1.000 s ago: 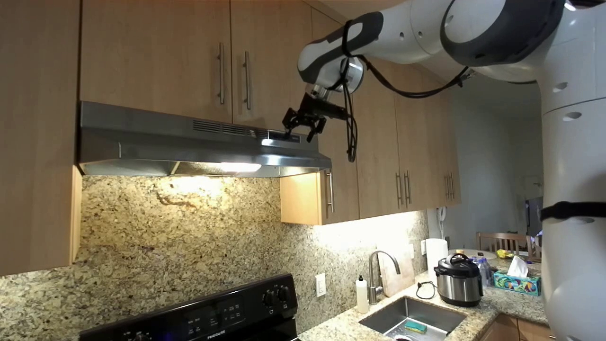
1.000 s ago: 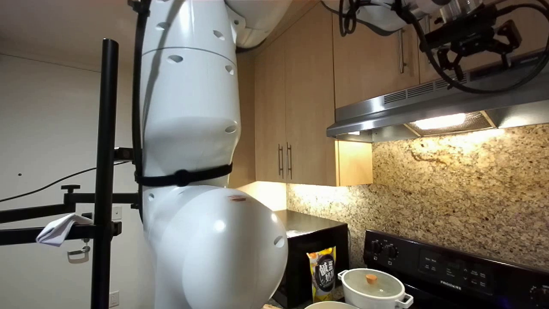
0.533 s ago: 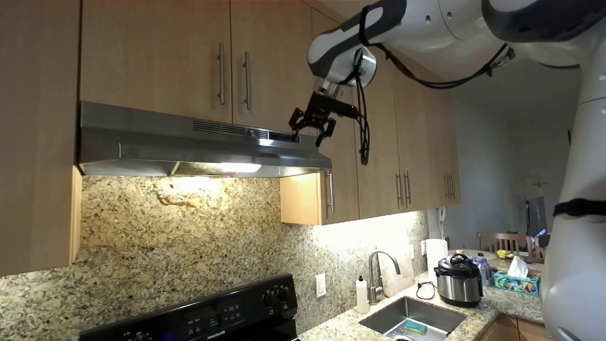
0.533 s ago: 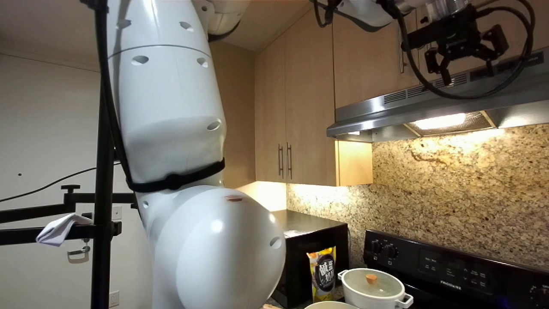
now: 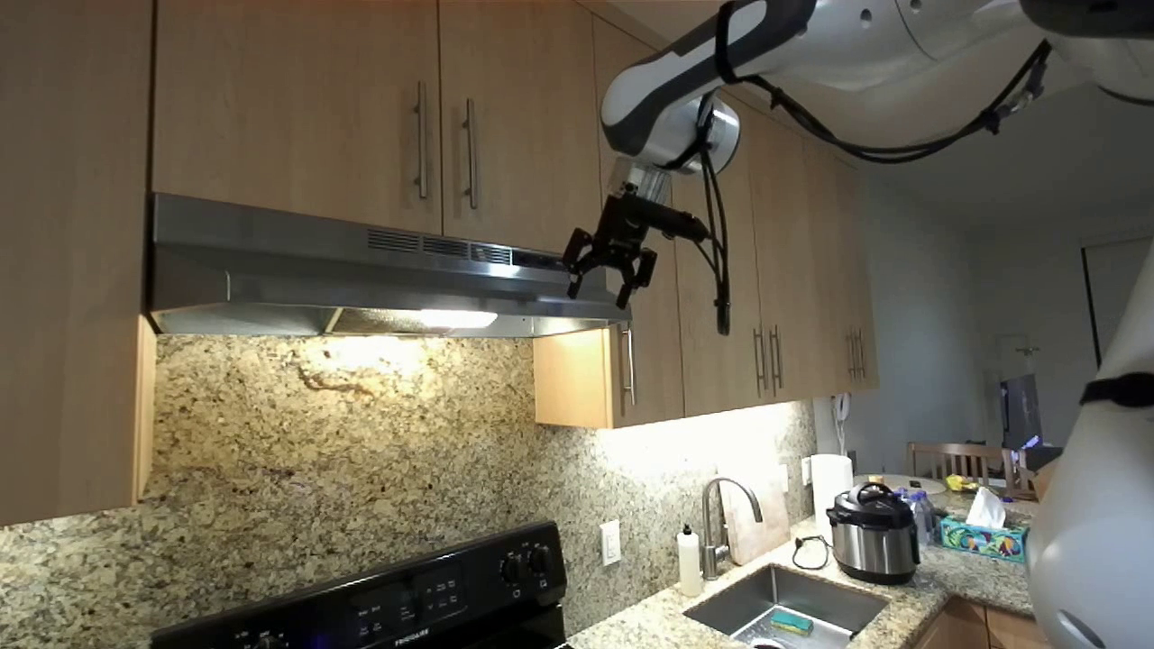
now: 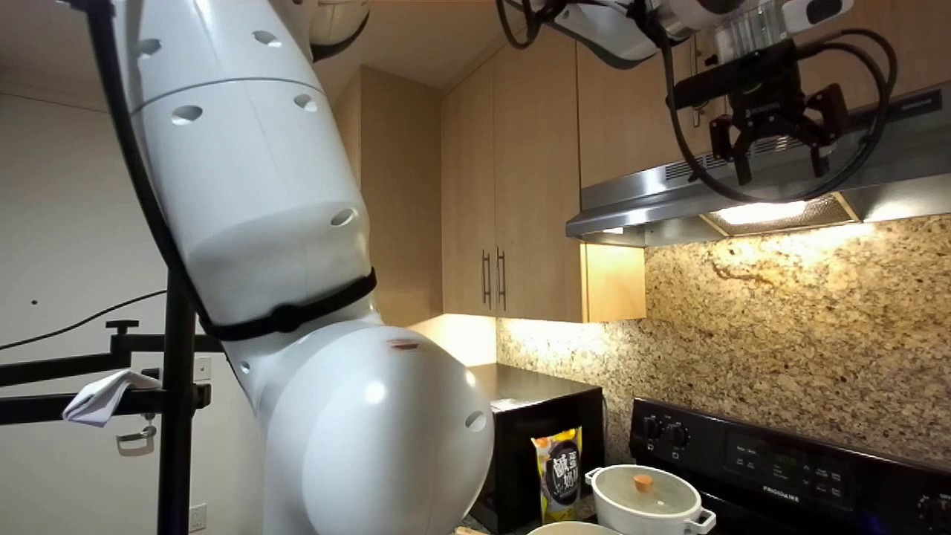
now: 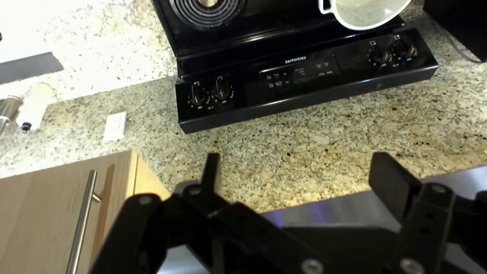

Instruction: Turn on the light on top of the stove

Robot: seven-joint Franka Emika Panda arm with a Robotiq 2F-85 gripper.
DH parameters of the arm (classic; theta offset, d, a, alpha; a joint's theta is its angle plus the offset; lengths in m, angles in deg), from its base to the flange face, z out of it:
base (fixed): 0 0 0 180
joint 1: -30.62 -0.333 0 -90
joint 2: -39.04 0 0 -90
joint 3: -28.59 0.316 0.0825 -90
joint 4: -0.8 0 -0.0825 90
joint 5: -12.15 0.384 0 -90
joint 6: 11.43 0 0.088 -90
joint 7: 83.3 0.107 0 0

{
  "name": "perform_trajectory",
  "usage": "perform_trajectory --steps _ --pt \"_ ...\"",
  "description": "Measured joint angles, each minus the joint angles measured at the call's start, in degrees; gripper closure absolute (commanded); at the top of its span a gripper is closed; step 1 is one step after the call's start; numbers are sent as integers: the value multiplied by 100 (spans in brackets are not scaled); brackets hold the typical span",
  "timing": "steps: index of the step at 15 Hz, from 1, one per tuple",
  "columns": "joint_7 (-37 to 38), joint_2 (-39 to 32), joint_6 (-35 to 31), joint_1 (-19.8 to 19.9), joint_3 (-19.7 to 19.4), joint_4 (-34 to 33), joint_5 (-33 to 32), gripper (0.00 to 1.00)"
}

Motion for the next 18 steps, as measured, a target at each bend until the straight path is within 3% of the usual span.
perform_trajectory --steps 9,18 --pt "-547 150 355 15 -204 804 6 0" --pt "-2011 -476 806 -11 -282 665 -23 0"
